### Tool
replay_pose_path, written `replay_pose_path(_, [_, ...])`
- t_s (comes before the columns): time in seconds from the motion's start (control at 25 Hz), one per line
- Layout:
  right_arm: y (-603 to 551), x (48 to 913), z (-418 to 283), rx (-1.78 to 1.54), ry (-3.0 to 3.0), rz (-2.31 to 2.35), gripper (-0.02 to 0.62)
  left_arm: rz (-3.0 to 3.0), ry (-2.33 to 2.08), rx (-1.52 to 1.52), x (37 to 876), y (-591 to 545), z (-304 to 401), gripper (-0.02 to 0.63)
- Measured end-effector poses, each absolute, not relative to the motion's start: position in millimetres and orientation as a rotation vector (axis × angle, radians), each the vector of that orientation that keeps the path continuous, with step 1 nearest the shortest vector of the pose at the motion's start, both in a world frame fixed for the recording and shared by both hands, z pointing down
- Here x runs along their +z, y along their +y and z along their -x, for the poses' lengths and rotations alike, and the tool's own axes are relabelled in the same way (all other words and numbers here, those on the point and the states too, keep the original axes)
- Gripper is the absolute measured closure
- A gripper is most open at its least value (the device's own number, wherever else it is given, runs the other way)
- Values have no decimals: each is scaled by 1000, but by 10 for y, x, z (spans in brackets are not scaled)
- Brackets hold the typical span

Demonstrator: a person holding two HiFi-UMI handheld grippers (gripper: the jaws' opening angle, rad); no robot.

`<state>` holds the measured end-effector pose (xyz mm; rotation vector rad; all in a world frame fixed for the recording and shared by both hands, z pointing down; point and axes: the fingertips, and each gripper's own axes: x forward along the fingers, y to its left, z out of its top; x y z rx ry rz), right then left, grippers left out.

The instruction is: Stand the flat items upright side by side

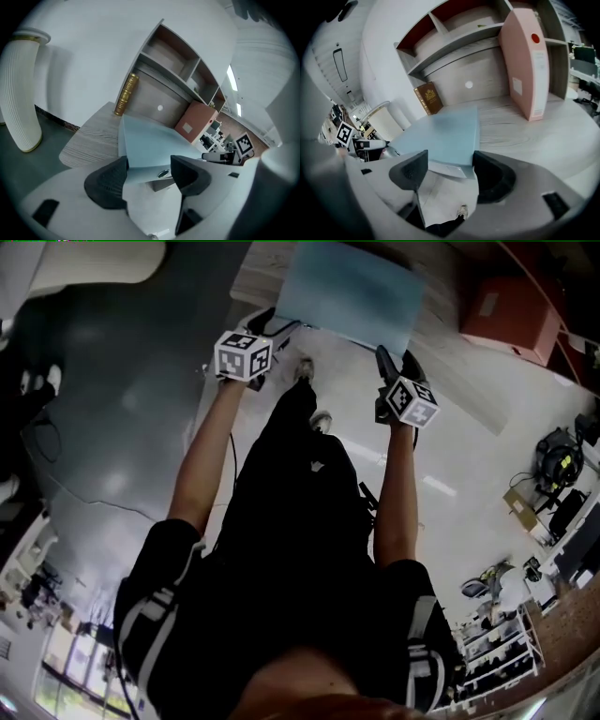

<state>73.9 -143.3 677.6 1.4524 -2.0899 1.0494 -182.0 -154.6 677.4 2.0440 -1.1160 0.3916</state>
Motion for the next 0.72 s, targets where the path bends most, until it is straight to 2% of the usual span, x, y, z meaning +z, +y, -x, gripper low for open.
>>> replay_pose_path(0.24, [-770,6826,-1423,1084,-2018,-1549,272,-2062,-1028,428,6840,-1230,1132,318])
replay_pose_path(0.44, [-594,7217,-2097,1100,-1934,-1672,272,-2087,-958,507,7258,-1069,463,318])
replay_pose_path(0.6, [-567,7287,-2304,1073,-1924,-1699,272,-2092,-987,498,7311,-1050,285,319])
replay_pose_path(0.72, [-545,7125,-2464,921,-1876,-1773,259,-2077,-1094,451,7199,-1028,359,329])
